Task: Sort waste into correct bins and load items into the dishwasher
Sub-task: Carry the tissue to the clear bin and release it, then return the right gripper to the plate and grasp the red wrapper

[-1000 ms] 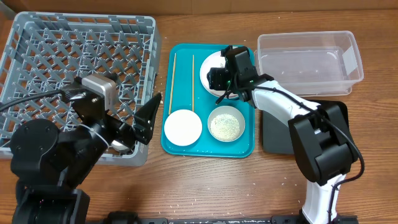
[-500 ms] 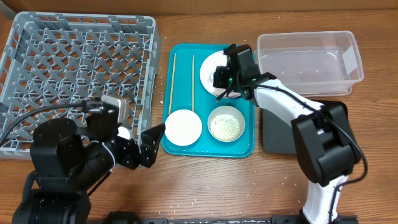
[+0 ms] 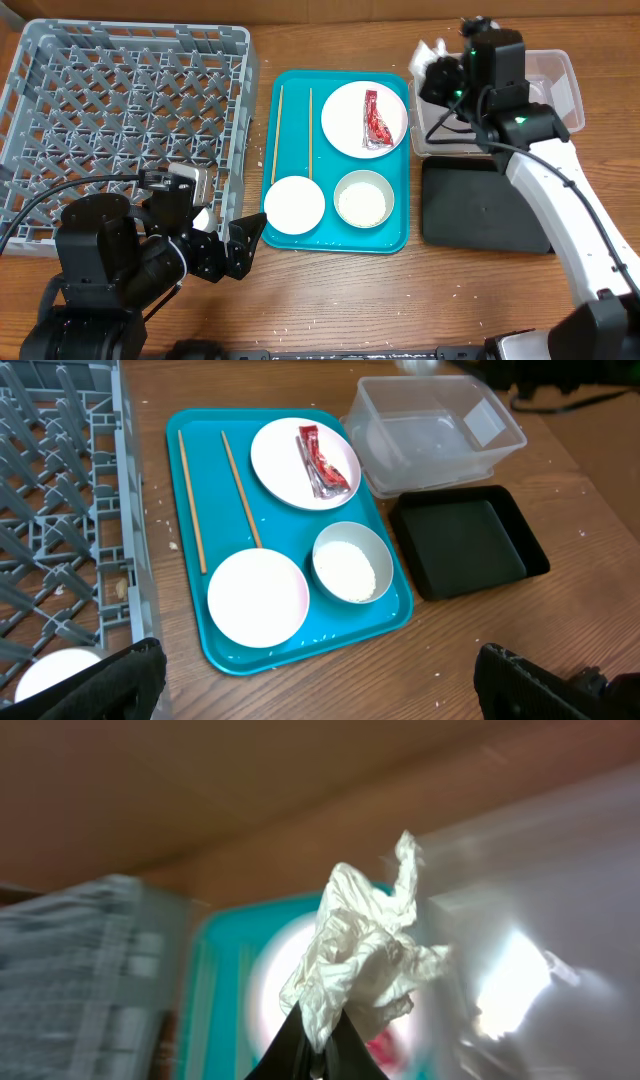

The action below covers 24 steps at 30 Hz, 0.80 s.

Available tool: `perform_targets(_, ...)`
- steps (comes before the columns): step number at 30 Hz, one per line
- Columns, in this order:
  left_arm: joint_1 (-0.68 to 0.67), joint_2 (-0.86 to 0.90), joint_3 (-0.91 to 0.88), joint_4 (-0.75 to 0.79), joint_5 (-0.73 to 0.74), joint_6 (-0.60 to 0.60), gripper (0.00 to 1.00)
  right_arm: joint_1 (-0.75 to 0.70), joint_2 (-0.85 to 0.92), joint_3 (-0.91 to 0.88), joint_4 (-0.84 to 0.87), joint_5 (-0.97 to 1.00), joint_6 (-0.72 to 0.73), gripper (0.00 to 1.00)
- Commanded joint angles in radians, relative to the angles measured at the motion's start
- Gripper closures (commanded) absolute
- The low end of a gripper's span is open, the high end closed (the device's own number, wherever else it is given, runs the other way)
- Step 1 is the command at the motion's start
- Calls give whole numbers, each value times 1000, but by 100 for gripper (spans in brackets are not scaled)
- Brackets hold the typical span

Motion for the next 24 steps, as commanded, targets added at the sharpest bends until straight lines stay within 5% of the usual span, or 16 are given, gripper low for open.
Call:
perform_targets(1,5,-1,5,-1,-3,19,0,-44,59,-11,-43,105,-15,85)
perform_targets(3,5,-1,5,-1,-3,19,0,-56,60,-11,-35,104,-58,30)
perform_targets(4,5,-1,5,-1,-3,19,0,-57,54,-4,-37,104,-65,23)
perform_targets(7,5,-1,5,-1,-3,19,0,-47,40,10,-36,40,-66,24)
perform_targets(9,5,-1,5,-1,-3,19,0,-21,35,11,-28,-32,-87,39)
perform_targets(11,5,-1,5,-1,-3,19,0,26,37,10,-27,-76,-153,41)
perform_targets(18,5,-1,5,-1,-3,19,0,231,122,1,-16,167,-254,32)
perform_targets(24,5,-1,5,-1,-3,19,0,249,295,1,55,203,-254,31)
